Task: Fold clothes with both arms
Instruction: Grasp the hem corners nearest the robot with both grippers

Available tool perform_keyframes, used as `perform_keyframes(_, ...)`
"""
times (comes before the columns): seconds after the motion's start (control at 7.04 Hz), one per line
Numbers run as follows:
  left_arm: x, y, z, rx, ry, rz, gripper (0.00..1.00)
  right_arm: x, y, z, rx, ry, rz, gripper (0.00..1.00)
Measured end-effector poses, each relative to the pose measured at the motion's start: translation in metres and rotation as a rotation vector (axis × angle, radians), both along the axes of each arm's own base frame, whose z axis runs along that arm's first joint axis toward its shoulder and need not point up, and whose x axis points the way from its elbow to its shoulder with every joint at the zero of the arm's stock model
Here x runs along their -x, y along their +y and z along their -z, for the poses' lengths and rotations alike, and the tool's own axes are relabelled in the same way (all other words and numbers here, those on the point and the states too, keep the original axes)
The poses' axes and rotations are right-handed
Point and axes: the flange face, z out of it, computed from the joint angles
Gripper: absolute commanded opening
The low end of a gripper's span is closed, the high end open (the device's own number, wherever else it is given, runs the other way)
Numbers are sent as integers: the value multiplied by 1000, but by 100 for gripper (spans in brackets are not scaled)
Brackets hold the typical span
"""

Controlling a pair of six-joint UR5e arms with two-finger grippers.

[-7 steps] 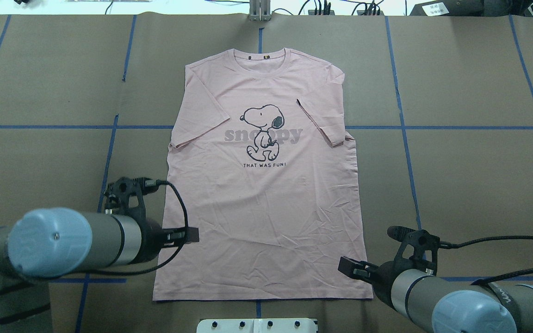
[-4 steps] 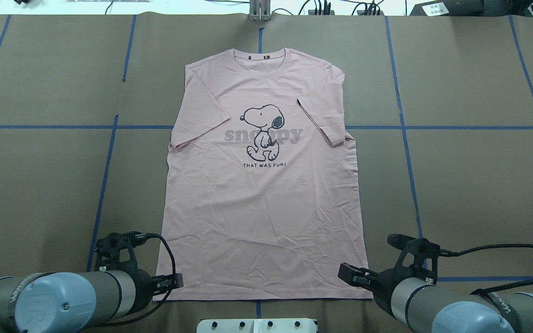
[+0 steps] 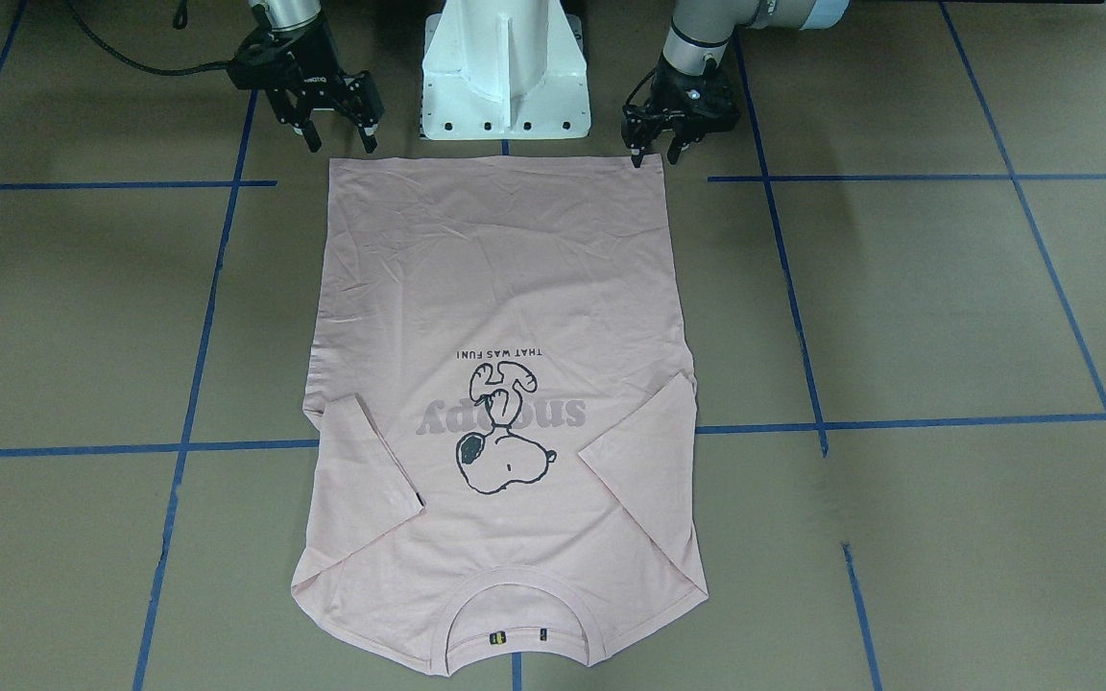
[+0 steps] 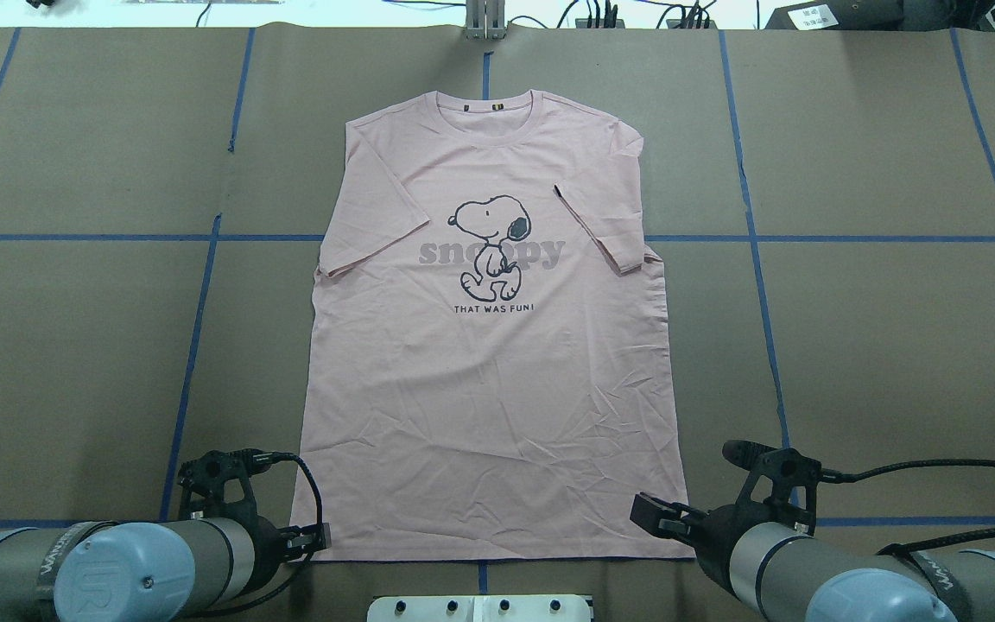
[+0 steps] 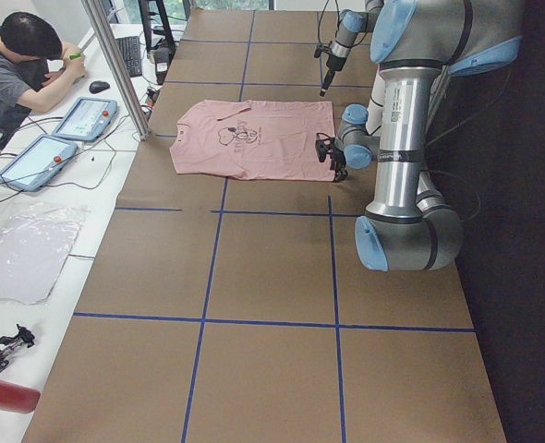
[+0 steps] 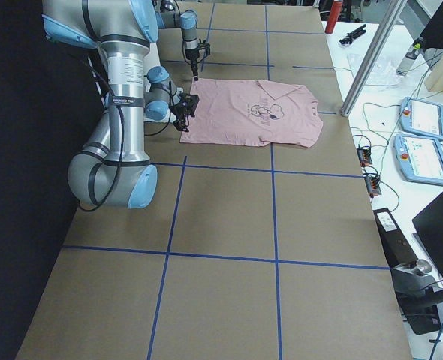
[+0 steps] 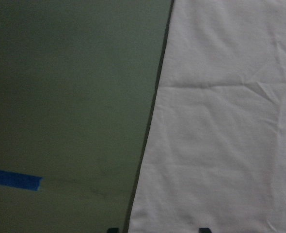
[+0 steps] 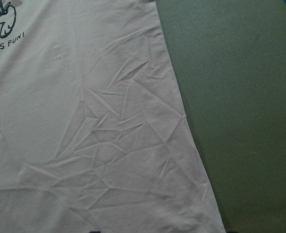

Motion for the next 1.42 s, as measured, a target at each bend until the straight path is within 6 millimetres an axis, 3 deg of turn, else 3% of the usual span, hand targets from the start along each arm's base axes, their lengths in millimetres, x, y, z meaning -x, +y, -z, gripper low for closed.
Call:
perform_keyframes(0.28,-1,1,-2,1,-4,-3,31,0,0,0,0,-1,0,90)
perform_keyframes(0.71,-2,2,-2,1,-5,-6,30,-1,0,1,-1,-3,-2,90)
perform_keyframes(0.85,-3,3,-2,1,-4,-7,19,-1,0,1,0,-3,-1,90)
perform_keyframes(0.99,-3,3,-2,1,-4,-7,0,-1,0,1,-1,-3,-2,89)
perform_keyframes(1.42,-2,3,1,-1,2,-8,0,2,4,0,26,-11,-13,69)
